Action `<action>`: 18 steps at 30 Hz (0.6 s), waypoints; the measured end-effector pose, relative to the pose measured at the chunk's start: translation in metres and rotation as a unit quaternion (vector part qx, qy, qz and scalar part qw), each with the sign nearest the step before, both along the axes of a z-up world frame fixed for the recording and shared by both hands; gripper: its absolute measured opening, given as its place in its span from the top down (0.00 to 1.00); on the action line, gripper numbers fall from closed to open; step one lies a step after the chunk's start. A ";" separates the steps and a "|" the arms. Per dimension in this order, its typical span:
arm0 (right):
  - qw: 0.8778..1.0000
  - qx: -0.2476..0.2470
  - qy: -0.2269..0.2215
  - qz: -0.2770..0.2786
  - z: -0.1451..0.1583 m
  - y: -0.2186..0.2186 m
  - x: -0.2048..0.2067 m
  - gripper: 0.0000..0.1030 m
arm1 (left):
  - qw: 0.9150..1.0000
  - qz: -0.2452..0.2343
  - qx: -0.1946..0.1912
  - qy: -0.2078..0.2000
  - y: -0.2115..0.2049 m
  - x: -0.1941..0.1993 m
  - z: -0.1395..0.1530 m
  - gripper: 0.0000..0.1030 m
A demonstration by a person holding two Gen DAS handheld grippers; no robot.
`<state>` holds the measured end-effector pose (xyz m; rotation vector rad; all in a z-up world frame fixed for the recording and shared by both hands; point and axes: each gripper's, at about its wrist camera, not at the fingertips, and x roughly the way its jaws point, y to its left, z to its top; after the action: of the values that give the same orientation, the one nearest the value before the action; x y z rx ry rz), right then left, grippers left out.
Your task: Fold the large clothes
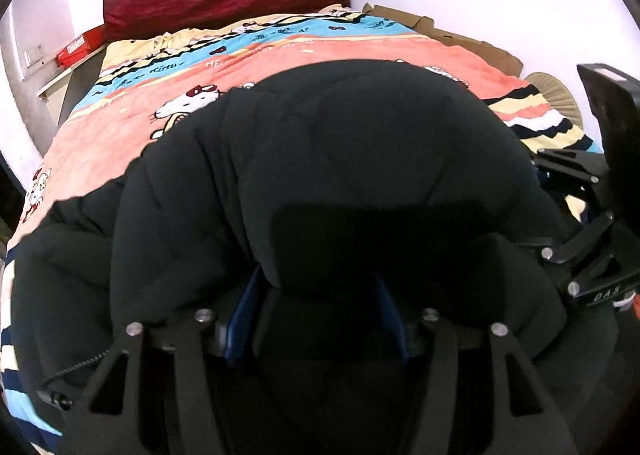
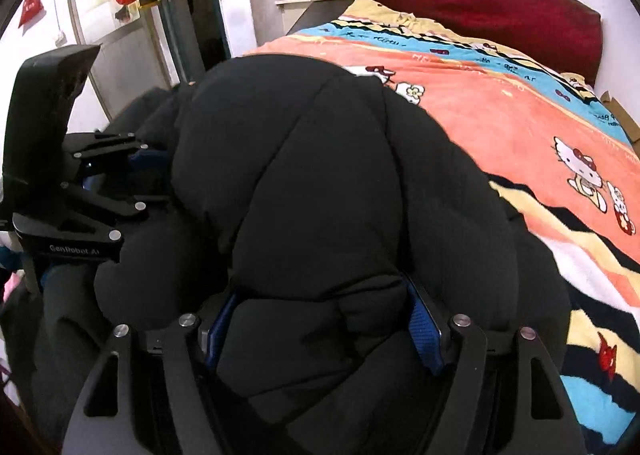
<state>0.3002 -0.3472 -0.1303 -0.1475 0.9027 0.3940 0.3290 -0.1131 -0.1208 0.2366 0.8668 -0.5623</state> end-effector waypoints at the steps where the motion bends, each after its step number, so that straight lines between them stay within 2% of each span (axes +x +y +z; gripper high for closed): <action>1: 1.000 -0.002 0.000 -0.001 -0.003 0.000 0.000 0.30 | 1.000 0.002 -0.002 0.002 0.000 0.002 -0.004 0.47; 6: 1.000 -0.018 -0.008 -0.009 -0.020 0.007 0.011 0.30 | 1.000 0.018 0.004 0.006 -0.002 0.017 -0.021 0.47; 10: 1.000 -0.023 -0.002 -0.017 -0.014 0.011 0.015 0.30 | 0.999 0.027 0.018 0.031 -0.005 0.020 -0.015 0.47; 12: 0.999 -0.027 0.009 -0.017 -0.003 0.010 0.013 0.31 | 0.999 0.022 0.015 0.043 -0.003 0.018 -0.003 0.47; 14: 1.000 -0.016 0.006 -0.016 0.015 0.005 0.006 0.31 | 0.999 0.018 -0.004 0.034 0.006 0.011 0.018 0.47; 18: 0.999 -0.005 -0.044 -0.012 0.064 -0.003 -0.005 0.31 | 0.999 0.032 -0.035 0.010 0.023 0.014 0.054 0.47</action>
<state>0.2949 -0.3502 -0.0661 -0.1609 0.8190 0.3578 0.3432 -0.0900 -0.0673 0.1387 0.8690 -0.5348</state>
